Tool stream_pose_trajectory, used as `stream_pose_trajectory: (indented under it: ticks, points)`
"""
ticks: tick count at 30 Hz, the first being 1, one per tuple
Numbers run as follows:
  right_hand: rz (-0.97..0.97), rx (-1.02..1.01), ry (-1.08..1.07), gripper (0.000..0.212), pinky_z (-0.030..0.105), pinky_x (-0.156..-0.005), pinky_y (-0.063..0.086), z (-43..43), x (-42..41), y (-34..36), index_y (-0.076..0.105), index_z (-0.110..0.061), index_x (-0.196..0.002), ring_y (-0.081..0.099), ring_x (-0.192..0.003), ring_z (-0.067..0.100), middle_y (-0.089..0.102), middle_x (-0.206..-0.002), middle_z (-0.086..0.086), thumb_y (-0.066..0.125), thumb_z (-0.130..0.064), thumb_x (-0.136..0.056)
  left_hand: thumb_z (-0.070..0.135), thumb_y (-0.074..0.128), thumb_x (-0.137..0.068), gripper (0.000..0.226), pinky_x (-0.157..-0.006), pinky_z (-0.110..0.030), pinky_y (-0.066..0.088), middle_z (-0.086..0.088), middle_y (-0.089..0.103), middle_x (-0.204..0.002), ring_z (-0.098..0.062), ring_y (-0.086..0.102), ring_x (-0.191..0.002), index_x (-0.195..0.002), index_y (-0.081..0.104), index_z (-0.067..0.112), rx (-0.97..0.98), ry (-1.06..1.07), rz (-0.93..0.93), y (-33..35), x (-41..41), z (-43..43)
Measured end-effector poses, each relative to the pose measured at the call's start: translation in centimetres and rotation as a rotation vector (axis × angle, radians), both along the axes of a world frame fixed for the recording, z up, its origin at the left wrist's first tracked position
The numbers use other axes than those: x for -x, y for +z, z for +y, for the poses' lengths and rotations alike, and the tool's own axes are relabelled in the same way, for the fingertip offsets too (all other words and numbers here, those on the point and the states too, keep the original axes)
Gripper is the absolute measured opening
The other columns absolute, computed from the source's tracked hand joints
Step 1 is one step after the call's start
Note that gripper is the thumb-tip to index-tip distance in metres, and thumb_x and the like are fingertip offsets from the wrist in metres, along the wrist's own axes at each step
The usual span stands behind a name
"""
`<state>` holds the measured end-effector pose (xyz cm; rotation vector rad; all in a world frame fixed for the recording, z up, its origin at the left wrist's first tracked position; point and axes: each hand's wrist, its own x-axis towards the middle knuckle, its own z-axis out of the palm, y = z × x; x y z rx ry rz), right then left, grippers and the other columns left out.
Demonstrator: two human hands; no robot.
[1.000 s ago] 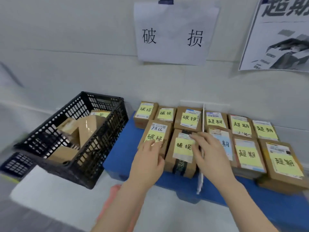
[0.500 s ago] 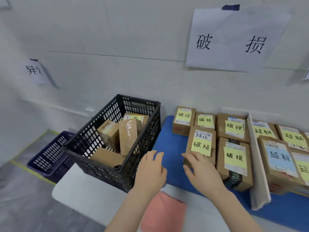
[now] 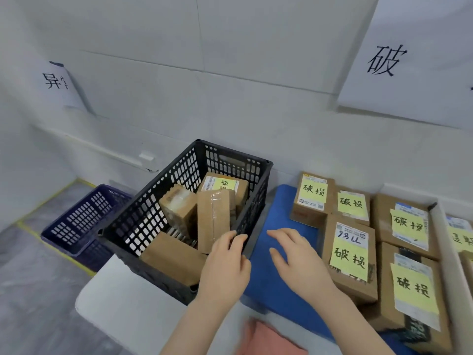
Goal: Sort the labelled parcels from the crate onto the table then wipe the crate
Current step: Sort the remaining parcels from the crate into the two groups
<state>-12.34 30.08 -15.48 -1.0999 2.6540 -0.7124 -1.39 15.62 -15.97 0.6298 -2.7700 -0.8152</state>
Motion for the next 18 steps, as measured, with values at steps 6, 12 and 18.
stream_pose_trajectory:
  ticks: [6, 12, 18]
  points:
    - [-0.026, 0.072, -0.101, 0.037, 0.029, -0.1, 0.041, -7.1, 0.0, 0.2, 0.045, -0.033, -0.137, 0.043, -0.123, 0.01, 0.043, -0.136, -0.015, 0.046, -0.031, -0.1, 0.025, 0.046, -0.096, 0.046, -0.102, -0.033, 0.042, 0.007, 0.03, -0.147, -0.013, 0.032, -0.135, -0.141, 0.039, 0.025, -0.02, -0.065, -0.07, -1.3, 1.3, -8.5]
    - [0.112, 0.169, -0.103, 0.035, 0.025, -0.088, 0.047, -16.3, 0.1, 0.0, 0.056, -0.025, -0.126, 0.048, -0.113, 0.012, 0.048, -0.13, -0.008, 0.052, -0.014, -0.093, 0.022, 0.043, -0.096, 0.047, -0.096, -0.035, 0.047, -0.001, 0.033, -0.145, -0.022, 0.039, -0.128, -0.143, 0.038, 0.02, -0.051, -0.087, -0.355, -3.1, 1.6, -16.5]
    - [0.257, -0.215, 0.186, 0.038, 0.046, -0.101, 0.042, -24.7, 0.3, -2.8, 0.062, -0.013, -0.117, 0.042, -0.126, 0.031, 0.049, -0.134, 0.01, 0.064, -0.015, -0.08, 0.026, 0.041, -0.096, 0.039, -0.089, -0.036, 0.048, -0.005, 0.038, -0.137, -0.026, 0.046, -0.118, -0.135, 0.044, 0.019, -0.088, -0.18, -0.58, -4.9, 0.4, -20.0]
